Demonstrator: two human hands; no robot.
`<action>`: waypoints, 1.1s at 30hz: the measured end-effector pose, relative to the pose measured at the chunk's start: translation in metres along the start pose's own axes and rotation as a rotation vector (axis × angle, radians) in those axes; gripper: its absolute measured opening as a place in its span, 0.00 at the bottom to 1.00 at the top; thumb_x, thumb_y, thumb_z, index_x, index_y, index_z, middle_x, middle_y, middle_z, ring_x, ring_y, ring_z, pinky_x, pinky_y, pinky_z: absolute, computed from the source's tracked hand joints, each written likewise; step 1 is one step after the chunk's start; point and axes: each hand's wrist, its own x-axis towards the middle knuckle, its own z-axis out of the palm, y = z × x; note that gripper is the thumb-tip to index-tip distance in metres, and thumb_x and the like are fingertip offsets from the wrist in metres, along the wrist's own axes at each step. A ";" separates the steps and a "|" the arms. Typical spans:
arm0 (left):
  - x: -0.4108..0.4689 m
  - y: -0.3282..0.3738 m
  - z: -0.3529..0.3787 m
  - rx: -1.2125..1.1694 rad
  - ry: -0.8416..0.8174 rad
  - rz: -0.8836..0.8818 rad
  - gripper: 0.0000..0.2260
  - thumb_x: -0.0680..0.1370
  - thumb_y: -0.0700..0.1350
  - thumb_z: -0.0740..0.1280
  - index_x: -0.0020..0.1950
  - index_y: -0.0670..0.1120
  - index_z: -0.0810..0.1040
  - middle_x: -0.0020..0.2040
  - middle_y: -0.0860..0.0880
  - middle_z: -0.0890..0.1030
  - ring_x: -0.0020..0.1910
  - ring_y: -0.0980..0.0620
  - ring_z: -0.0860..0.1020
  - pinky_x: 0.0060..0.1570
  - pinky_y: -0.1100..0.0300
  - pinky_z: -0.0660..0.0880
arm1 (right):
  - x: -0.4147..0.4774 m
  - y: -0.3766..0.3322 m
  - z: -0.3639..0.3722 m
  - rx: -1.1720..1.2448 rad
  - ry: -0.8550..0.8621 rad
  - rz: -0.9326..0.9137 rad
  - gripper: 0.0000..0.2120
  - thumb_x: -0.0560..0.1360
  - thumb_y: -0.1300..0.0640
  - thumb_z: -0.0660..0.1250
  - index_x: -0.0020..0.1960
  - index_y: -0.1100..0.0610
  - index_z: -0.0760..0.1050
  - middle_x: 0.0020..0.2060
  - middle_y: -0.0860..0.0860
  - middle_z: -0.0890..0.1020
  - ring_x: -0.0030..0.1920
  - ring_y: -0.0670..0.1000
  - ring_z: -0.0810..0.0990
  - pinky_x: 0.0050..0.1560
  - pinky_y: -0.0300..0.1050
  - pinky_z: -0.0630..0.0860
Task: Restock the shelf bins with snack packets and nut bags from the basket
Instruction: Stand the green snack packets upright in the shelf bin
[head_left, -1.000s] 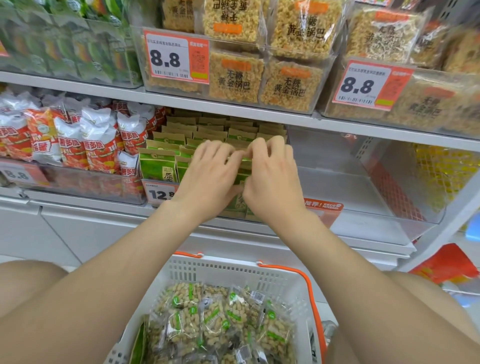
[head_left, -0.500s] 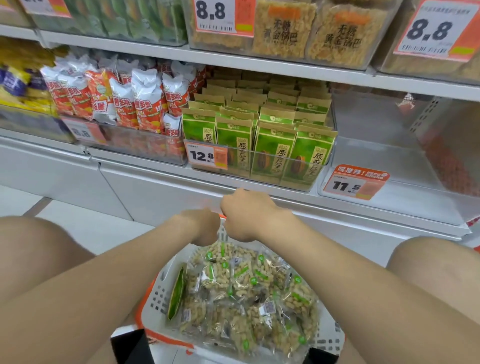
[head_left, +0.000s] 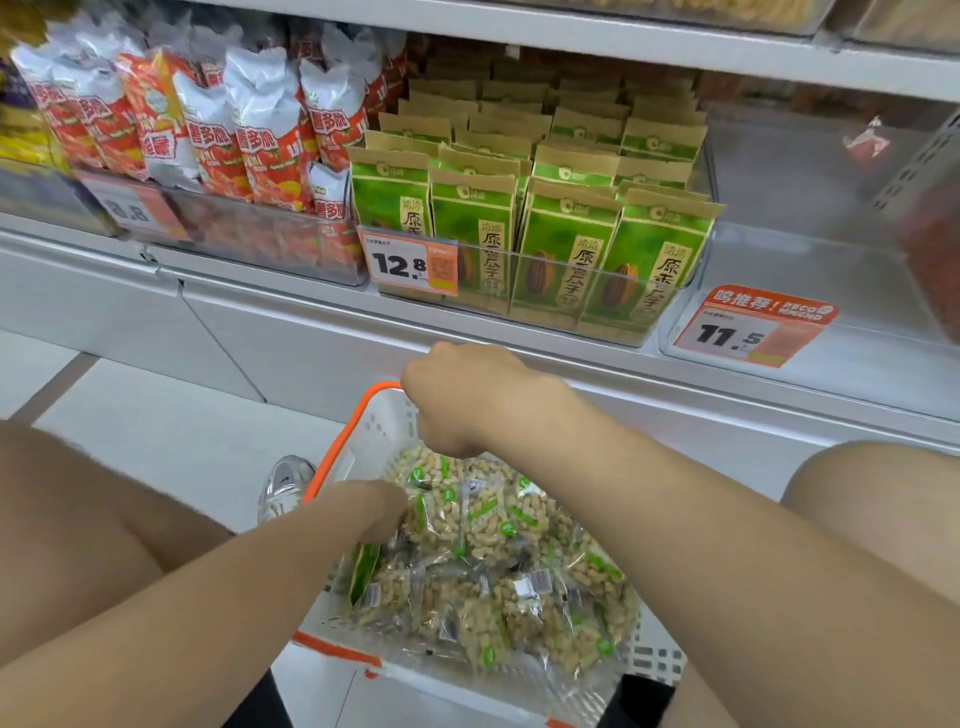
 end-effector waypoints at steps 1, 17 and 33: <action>0.002 0.000 0.001 -0.028 0.028 -0.009 0.17 0.81 0.32 0.61 0.70 0.38 0.75 0.60 0.42 0.80 0.49 0.46 0.77 0.45 0.56 0.74 | 0.001 -0.001 0.000 0.003 0.007 -0.002 0.12 0.79 0.62 0.63 0.41 0.53 0.63 0.40 0.50 0.65 0.35 0.52 0.69 0.32 0.46 0.65; -0.051 -0.004 -0.071 0.127 0.641 -0.066 0.14 0.83 0.38 0.63 0.66 0.48 0.79 0.66 0.49 0.79 0.66 0.46 0.79 0.57 0.53 0.76 | -0.009 0.019 0.002 -0.020 -0.150 -0.023 0.10 0.82 0.58 0.61 0.59 0.57 0.79 0.53 0.56 0.80 0.48 0.55 0.81 0.42 0.48 0.80; -0.165 -0.051 -0.175 -1.402 1.269 0.411 0.05 0.84 0.43 0.69 0.51 0.47 0.84 0.42 0.49 0.87 0.41 0.52 0.86 0.40 0.55 0.82 | -0.020 0.061 -0.043 0.615 0.487 0.291 0.18 0.83 0.38 0.59 0.58 0.53 0.71 0.45 0.51 0.83 0.43 0.52 0.82 0.41 0.51 0.79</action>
